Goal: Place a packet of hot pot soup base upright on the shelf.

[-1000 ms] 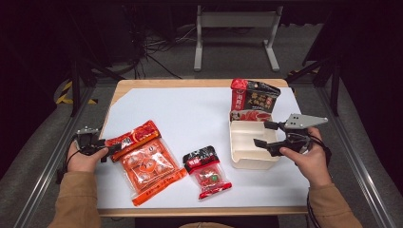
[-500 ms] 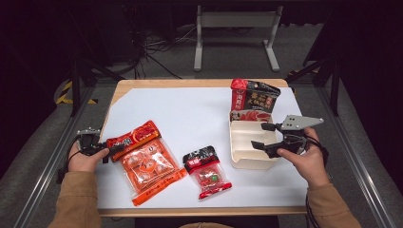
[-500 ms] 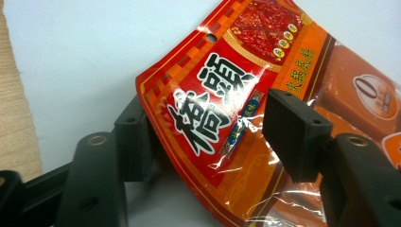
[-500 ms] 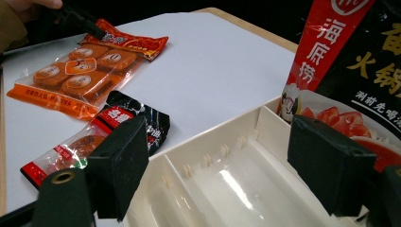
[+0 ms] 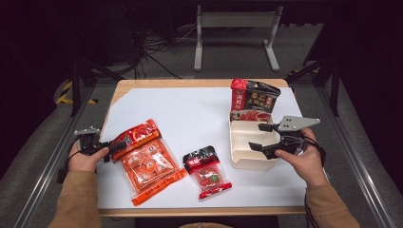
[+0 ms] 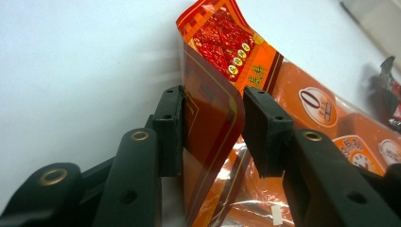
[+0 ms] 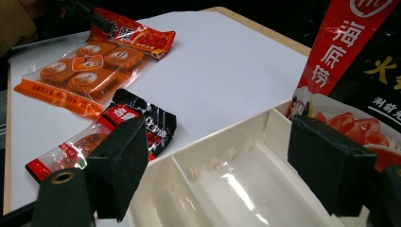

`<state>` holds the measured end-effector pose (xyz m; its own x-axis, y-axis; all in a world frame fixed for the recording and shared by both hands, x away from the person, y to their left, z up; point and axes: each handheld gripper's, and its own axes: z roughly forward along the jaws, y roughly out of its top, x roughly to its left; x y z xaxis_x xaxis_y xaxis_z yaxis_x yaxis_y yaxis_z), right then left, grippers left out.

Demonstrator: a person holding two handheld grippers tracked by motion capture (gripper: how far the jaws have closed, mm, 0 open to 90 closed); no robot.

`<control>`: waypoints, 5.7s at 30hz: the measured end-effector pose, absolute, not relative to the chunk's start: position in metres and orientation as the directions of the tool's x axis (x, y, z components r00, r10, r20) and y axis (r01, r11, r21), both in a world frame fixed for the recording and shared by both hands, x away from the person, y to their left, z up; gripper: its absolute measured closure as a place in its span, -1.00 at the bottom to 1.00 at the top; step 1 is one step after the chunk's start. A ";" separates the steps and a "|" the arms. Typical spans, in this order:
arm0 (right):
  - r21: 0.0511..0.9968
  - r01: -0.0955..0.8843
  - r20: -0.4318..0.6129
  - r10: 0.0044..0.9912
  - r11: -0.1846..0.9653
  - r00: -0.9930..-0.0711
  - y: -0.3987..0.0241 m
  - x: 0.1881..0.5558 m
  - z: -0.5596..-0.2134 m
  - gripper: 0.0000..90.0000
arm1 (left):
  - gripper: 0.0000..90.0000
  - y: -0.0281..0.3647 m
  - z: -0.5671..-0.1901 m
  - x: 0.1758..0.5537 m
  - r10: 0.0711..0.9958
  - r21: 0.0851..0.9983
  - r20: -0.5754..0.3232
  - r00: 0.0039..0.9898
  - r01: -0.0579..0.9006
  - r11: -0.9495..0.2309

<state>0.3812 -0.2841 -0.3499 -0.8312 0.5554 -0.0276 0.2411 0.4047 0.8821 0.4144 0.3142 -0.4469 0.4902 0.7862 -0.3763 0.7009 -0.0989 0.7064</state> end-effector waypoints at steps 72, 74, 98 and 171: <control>0.897 0.227 0.009 0.499 0.379 -0.867 -0.274 0.364 -0.328 0.52 | 1.00 0.265 -0.316 0.352 0.669 0.945 -0.161 0.726 0.308 -0.107; 0.898 0.225 0.007 0.498 0.379 -0.867 -0.274 0.363 -0.327 0.52 | 1.00 0.261 -0.311 0.348 0.659 0.951 -0.144 0.739 0.287 -0.114; 0.911 0.206 0.015 0.469 0.357 -0.883 -0.260 0.366 -0.320 0.37 | 1.00 0.233 -0.286 0.342 0.566 0.978 -0.075 0.821 0.170 -0.117; 0.954 -0.018 -0.094 0.240 0.299 -0.966 -0.187 0.378 -0.323 -0.44 | 1.00 0.122 -0.266 0.360 0.275 0.994 -0.092 0.957 0.105 -0.033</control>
